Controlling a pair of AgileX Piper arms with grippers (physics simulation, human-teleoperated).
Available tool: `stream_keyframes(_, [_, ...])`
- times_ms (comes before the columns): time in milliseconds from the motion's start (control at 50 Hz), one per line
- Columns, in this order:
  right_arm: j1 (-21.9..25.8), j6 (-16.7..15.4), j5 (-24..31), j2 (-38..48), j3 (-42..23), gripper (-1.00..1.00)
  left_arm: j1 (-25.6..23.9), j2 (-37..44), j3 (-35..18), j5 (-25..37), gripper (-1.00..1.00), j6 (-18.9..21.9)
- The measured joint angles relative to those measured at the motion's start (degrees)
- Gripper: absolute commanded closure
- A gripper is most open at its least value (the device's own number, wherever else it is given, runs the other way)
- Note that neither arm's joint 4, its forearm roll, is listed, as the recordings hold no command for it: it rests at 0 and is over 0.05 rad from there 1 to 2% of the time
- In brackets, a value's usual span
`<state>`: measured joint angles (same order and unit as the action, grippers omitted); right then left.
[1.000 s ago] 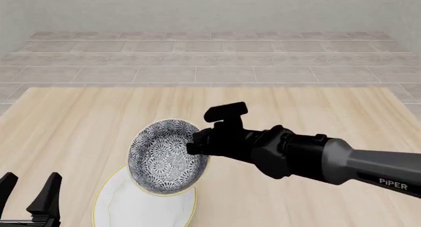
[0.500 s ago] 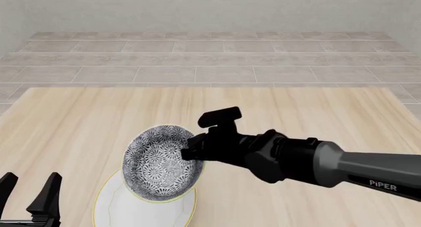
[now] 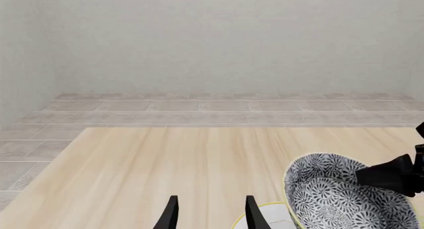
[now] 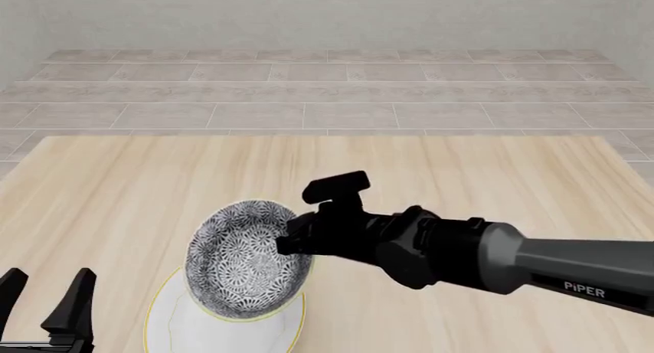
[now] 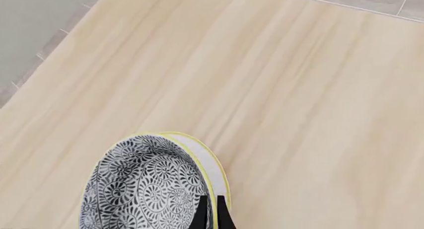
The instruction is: Put the bowl on the plate.
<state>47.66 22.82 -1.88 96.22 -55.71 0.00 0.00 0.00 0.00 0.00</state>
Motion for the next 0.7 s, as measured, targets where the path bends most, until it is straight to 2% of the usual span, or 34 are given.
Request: stream_keyframes(700, [1.99,0.99,-0.79,2.88,-1.46,1.00,0.00,0.00,0.00,0.00,-1.00,0.00])
